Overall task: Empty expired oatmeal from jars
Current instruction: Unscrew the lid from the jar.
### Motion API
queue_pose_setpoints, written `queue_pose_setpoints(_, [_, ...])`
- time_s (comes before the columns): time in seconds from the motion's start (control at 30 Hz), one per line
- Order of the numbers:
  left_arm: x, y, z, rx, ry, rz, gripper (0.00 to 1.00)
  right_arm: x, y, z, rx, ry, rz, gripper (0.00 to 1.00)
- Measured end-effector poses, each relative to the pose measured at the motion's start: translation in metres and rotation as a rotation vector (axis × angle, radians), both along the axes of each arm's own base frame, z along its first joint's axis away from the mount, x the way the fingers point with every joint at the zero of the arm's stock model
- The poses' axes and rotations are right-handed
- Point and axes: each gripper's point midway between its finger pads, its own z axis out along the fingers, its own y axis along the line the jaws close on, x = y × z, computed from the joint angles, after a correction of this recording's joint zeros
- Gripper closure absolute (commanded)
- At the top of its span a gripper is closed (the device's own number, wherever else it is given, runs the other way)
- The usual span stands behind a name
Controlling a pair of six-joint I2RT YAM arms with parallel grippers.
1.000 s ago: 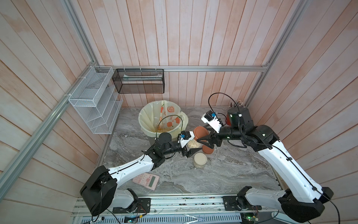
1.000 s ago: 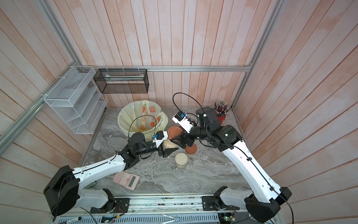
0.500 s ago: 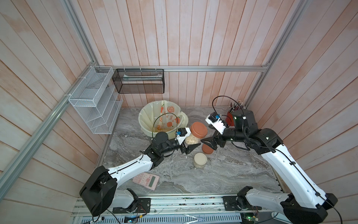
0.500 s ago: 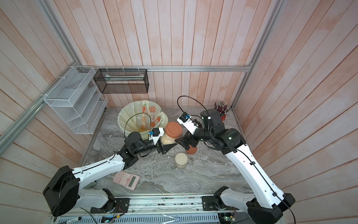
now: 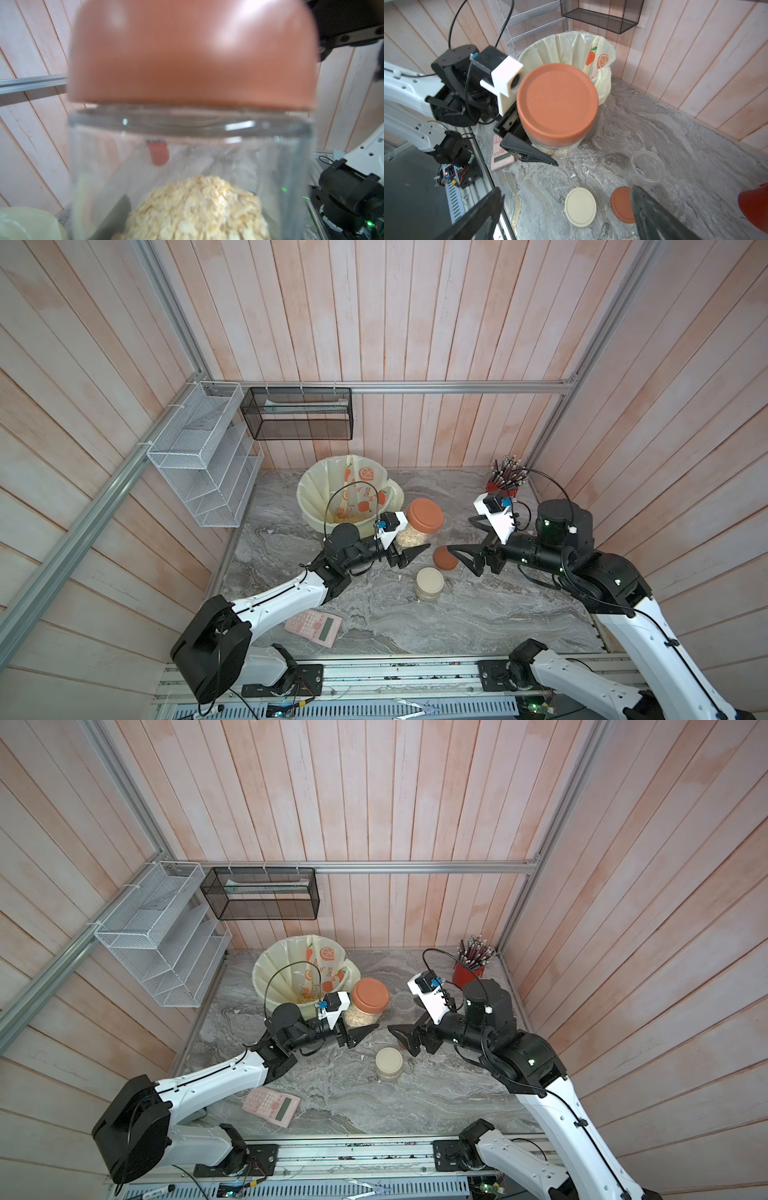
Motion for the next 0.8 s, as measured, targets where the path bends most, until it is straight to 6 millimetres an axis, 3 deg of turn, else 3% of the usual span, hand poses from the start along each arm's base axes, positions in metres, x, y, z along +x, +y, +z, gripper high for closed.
queue_pose_setpoints(0.2, [0.013, 0.007, -0.007, 0.016, -0.017, 0.097, 0.87, 0.024, 0.003, 0.008, 0.142, 0.213, -0.182, 0.08])
queue_pose_setpoints(0.43, [0.022, 0.01, -0.007, 0.047, -0.076, 0.186, 0.87, 0.041, 0.013, -0.01, 0.252, 0.469, -0.319, 0.06])
queue_pose_setpoints(0.67, [0.027, 0.012, -0.012, 0.098, -0.124, 0.238, 0.87, 0.054, 0.018, 0.013, 0.338, 0.54, -0.383, 0.03])
queue_pose_setpoints(0.8, [0.028, 0.013, -0.015, 0.124, -0.141, 0.254, 0.87, 0.061, 0.027, 0.011, 0.342, 0.57, -0.393, 0.03])
